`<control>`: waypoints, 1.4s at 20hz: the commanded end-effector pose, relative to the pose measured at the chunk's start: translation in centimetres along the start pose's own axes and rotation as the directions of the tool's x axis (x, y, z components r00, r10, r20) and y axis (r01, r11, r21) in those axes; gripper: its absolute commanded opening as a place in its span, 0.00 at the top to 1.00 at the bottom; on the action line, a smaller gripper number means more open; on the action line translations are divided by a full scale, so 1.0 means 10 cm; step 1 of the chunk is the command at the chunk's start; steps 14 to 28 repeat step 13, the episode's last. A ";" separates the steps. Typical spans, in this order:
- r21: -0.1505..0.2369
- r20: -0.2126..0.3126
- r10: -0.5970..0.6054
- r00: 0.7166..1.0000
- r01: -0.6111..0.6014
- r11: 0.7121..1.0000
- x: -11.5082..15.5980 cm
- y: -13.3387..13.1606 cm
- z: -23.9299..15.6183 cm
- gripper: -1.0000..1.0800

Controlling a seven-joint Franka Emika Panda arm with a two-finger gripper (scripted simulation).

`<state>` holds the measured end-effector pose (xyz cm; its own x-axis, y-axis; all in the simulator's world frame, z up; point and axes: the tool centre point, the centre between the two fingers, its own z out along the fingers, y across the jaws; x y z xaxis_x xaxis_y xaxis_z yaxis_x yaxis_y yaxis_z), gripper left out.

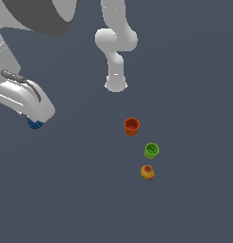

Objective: Pick up a designated object from a clutter of objects.

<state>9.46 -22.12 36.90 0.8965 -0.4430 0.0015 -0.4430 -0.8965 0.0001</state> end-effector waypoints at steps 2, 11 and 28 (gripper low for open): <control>0.000 0.001 -0.001 1.000 0.001 1.000 0.03 0.03 -0.18 1.00; 0.000 0.001 -0.001 1.000 0.001 1.000 0.06 0.06 -0.38 1.00; 0.000 0.001 -0.001 1.000 0.001 1.000 0.06 0.06 -0.39 1.00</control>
